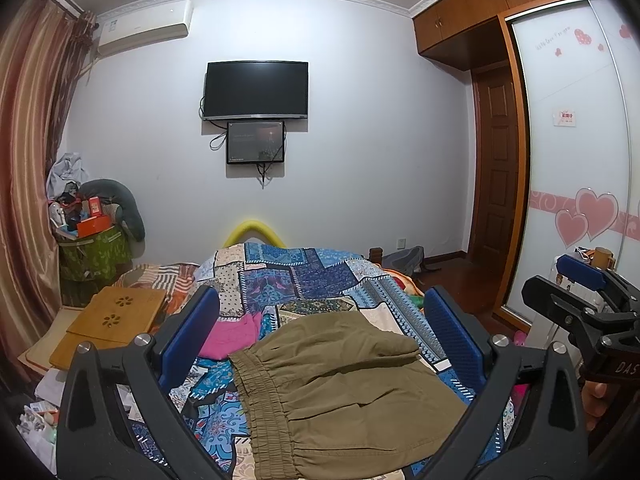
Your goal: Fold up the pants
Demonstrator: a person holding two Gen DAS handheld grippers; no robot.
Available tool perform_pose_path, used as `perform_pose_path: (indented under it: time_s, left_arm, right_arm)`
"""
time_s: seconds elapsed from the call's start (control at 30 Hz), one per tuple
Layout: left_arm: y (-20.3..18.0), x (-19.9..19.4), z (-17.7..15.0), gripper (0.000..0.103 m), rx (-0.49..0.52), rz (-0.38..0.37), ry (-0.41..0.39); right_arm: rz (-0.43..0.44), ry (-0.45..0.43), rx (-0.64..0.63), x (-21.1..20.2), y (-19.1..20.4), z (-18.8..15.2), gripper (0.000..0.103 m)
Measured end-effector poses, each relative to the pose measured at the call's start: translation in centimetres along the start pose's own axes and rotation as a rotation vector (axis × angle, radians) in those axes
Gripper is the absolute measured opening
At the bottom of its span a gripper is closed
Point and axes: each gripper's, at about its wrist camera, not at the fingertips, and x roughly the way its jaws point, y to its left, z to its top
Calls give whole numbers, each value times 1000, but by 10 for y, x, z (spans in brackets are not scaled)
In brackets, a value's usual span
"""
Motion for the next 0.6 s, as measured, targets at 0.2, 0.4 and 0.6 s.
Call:
perform_pose_path:
  time_s: [0.2, 0.4, 0.6]
  left_arm:
    - [0, 0, -1, 103, -1, 8, -5]
    - [1, 1, -2, 103, -5, 11, -6]
    - [2, 5, -4, 103, -5, 19, -2]
  right_arm:
    - [-1, 0, 0, 0, 1, 0, 103]
    - [-3, 0, -1, 0, 0, 1, 103]
    - [-3, 8, 1, 3, -1, 2, 103]
